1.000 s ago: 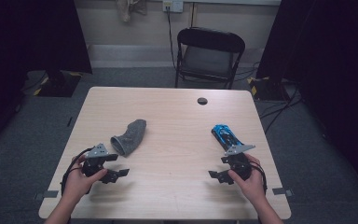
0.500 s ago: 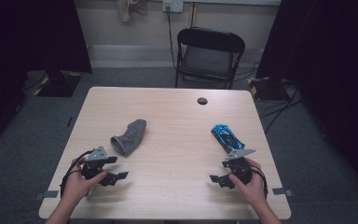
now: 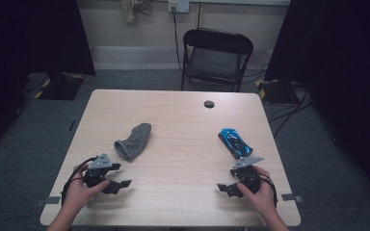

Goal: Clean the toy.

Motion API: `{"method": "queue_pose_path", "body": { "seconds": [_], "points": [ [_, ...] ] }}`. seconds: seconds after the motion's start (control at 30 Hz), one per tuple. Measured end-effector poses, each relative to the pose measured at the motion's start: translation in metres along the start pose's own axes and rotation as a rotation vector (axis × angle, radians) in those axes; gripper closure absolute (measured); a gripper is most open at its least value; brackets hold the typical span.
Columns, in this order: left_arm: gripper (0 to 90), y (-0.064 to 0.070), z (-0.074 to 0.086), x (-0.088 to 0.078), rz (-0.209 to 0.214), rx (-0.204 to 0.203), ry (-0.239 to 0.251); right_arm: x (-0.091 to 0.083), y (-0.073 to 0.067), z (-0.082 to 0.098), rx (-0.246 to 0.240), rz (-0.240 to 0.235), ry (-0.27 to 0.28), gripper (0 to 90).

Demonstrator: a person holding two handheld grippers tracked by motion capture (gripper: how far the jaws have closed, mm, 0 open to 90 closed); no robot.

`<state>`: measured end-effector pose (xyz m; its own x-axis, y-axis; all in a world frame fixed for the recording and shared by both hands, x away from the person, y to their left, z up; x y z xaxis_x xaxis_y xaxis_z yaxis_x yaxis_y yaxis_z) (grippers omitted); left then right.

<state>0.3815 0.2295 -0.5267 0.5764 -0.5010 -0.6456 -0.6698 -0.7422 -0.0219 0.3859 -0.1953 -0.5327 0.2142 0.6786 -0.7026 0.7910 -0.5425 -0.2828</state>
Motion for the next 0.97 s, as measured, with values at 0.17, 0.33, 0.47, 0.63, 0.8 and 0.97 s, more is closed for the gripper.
{"method": "queue_pose_path", "body": {
  "seconds": [0.17,0.33,0.47,0.63,0.8,0.97],
  "points": [
    [16.3,0.001,0.002,0.0,0.002,0.008,-0.004,0.0,-0.001,0.002,-0.022,0.006,0.001,15.8],
    [16.3,0.0,0.004,0.001,-0.008,0.03,-0.012,0.0,-0.001,0.003,-0.039,0.007,0.009,15.3],
    [16.3,0.001,0.009,0.003,-0.005,0.052,-0.037,0.001,-0.002,0.005,-0.066,0.012,0.026,14.7],
    [16.3,0.004,0.01,0.004,0.005,0.056,-0.042,0.002,-0.002,0.008,-0.101,0.021,0.055,14.7],
    [16.2,0.008,0.009,0.006,0.012,0.078,-0.045,0.005,-0.002,0.008,-0.14,0.049,0.051,13.5],
    [15.8,0.01,0.009,0.007,0.016,0.079,-0.034,0.006,-0.001,0.009,-0.144,0.04,0.069,13.4]
  ]
}}
Point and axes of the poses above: each handheld gripper's, and its own axes: x roughly forward along the jaws, z roughly out of its underside, y roughly to its right, the point moved 6 cm from there along x, roughly forward along the jaws, and after that the axes turned 12 degrees about -z, right-handed, at the moved point
